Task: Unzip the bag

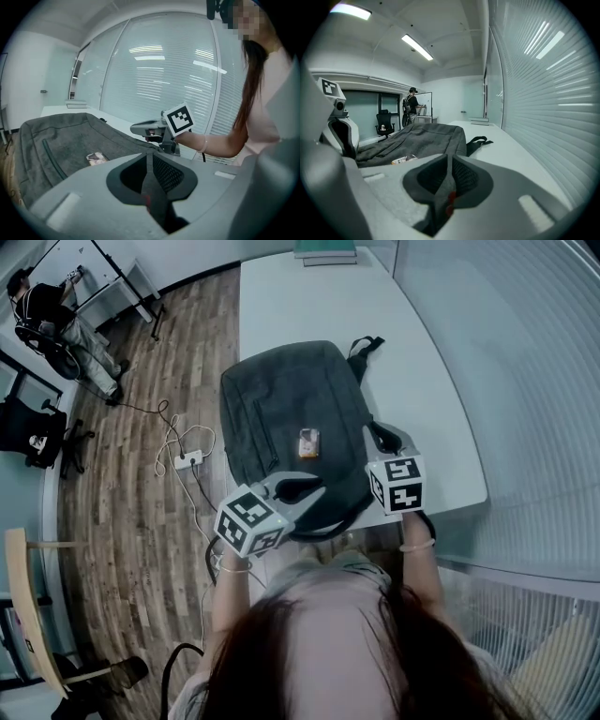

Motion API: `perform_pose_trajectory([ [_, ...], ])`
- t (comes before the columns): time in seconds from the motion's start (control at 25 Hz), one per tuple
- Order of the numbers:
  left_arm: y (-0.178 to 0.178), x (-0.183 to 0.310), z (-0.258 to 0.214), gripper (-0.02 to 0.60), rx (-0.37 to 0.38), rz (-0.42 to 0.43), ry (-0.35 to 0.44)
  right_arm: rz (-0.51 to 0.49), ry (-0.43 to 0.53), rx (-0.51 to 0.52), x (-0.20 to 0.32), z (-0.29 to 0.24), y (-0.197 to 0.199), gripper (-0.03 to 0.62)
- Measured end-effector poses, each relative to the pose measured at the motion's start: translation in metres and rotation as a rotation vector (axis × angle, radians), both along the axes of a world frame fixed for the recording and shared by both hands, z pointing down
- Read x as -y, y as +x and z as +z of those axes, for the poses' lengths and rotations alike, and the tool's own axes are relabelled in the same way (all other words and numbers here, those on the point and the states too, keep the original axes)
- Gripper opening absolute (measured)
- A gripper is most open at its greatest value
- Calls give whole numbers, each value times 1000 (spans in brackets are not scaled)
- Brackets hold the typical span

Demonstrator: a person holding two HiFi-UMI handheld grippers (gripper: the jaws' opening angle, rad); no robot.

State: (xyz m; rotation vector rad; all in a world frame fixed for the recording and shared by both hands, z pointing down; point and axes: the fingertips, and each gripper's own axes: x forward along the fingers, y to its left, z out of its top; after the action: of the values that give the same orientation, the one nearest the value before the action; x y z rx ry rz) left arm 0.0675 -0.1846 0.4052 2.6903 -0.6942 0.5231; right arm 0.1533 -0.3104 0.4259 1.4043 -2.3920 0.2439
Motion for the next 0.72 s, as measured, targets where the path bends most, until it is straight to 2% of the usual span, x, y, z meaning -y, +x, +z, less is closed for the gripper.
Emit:
perform_pose_trajectory([
  [0.2, -47, 10, -15, 43, -67, -96, 30, 45, 72, -76, -9, -16, -16, 11],
  [0.36, -77, 13, -18, 38, -86, -127, 51, 102, 78, -62, -15, -22, -19, 9],
  [0.72, -122, 9, -25, 34, -66, -170, 113, 179, 95, -65, -50, -34, -38, 5],
])
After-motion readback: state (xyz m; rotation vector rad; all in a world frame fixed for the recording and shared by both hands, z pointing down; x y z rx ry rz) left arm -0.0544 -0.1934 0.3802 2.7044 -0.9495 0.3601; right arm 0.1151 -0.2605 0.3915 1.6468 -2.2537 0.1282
